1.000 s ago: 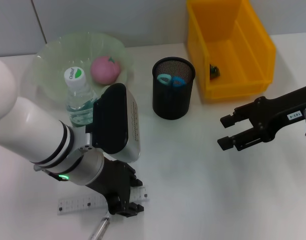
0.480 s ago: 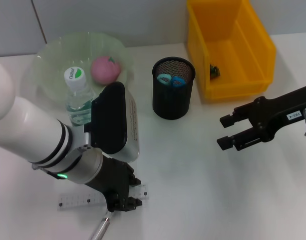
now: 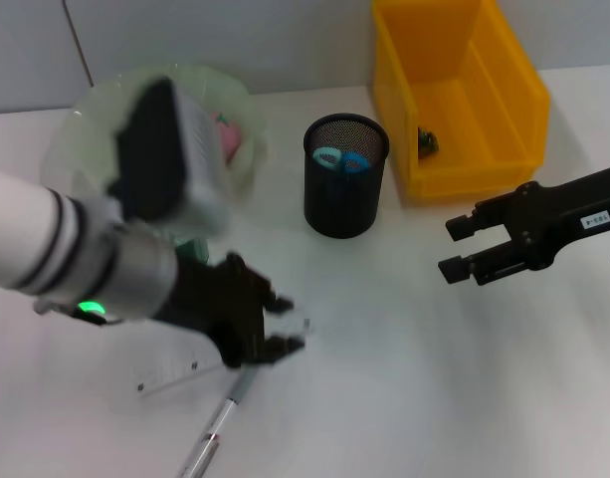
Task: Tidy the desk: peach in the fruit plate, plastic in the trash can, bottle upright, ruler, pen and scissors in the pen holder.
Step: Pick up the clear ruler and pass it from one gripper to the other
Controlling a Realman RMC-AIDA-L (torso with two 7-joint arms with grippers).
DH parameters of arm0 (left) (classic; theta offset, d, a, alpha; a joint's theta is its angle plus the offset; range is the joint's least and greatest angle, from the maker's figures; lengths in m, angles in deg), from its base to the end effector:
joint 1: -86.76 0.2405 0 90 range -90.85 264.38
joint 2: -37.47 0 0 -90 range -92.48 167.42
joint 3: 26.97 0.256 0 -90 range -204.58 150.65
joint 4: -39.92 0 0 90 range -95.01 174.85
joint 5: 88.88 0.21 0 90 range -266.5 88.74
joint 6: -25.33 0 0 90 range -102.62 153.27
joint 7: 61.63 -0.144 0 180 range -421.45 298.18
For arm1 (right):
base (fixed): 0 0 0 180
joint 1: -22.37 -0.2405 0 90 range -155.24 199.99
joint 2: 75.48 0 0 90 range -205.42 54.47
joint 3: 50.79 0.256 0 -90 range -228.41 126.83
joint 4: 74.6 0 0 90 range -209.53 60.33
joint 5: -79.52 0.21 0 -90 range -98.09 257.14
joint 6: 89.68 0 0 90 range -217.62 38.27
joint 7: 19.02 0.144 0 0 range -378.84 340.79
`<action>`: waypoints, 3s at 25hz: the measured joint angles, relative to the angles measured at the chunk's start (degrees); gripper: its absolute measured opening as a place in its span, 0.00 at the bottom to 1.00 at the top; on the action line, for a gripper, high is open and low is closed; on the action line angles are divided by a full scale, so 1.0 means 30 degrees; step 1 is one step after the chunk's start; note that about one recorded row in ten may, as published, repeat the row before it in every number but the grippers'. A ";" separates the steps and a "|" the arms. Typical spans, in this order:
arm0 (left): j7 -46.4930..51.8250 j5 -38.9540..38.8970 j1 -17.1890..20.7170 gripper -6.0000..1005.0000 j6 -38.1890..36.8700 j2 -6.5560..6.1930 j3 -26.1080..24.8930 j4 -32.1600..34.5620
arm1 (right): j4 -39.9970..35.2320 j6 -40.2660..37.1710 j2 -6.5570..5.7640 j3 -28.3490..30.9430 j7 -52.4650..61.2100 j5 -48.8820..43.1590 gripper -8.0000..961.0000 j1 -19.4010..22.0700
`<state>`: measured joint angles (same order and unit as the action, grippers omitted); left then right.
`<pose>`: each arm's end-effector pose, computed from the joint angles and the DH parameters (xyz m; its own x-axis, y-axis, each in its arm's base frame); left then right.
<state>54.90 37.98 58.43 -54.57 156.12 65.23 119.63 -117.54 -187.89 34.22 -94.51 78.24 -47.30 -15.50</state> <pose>-0.1430 0.3177 -0.0493 0.9894 0.0918 -0.1126 0.0784 -0.9899 -0.1178 0.2495 0.3567 0.0589 0.8634 -0.4627 -0.2009 -0.4812 -0.8750 -0.0529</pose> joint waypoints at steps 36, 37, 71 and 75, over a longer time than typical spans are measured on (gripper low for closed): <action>-2.3447 -2.8239 0.1087 0.40 -0.6037 0.0173 -0.6474 -2.0742 | 0.0414 0.0350 0.0754 0.0952 -0.1710 0.0091 0.78 0.0840; -2.4060 -2.9259 0.1086 0.40 -0.6036 0.0172 -0.5651 -2.0932 | 0.0486 0.0371 0.1077 0.1337 -0.2314 0.0092 0.78 0.0970; -3.7541 -5.0053 0.3174 0.40 0.2593 0.0175 1.4493 -1.4146 | 1.0855 0.3028 0.3273 0.2189 -2.0746 1.1488 0.78 0.3634; -3.7678 -5.0122 0.3123 0.40 0.2673 0.0174 1.4638 -1.4029 | 1.2244 0.3108 0.3334 0.2317 -2.1643 1.2481 0.78 0.3192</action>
<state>-58.13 -112.39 67.80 -46.55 156.65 109.15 77.54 -80.81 -178.56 44.22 -87.56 13.31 -9.86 -5.93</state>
